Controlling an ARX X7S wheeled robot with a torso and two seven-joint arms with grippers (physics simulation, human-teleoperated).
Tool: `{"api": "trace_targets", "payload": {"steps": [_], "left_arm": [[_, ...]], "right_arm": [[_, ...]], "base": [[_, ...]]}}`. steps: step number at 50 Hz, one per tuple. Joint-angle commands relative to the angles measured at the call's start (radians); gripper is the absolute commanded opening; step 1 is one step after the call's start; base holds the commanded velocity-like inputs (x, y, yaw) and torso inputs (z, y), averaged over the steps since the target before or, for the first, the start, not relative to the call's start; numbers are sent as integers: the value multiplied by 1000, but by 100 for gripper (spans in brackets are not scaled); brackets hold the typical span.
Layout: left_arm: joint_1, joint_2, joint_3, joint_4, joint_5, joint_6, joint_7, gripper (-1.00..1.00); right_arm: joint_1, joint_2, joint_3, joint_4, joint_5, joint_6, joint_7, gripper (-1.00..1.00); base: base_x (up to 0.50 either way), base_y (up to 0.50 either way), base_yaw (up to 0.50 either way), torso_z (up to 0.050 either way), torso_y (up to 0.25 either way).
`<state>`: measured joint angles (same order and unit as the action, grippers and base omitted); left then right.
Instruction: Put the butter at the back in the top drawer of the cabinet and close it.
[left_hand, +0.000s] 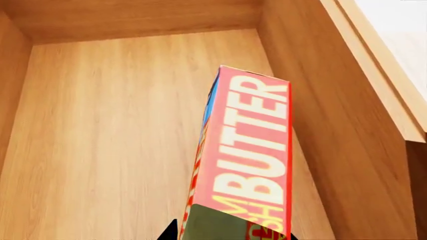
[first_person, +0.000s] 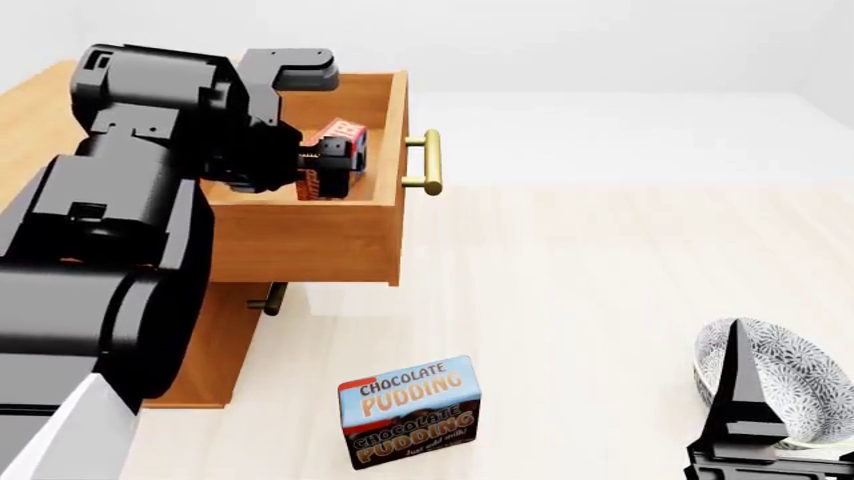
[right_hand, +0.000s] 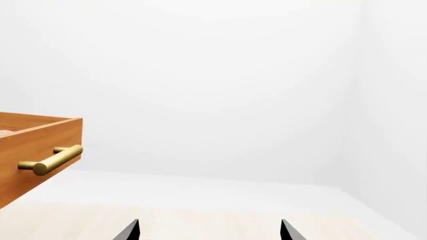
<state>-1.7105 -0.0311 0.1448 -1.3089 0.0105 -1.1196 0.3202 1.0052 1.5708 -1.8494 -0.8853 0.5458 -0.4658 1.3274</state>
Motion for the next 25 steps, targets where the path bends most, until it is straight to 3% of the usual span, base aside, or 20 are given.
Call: {"api": "trace_targets", "payload": {"steps": [1,25], "left_arm": [[-11,-1,-29,0,-13,-16,-14,-100],[1,-10,-76,0,-13,-55,-54,-100]], "right_arm": [[-2,0,2,0,0,0,1,100],[-6,0,3,6,-3,-6,4,100]], "base": [[0,0,0,0,0],[-1,0,0,0,0]]}}
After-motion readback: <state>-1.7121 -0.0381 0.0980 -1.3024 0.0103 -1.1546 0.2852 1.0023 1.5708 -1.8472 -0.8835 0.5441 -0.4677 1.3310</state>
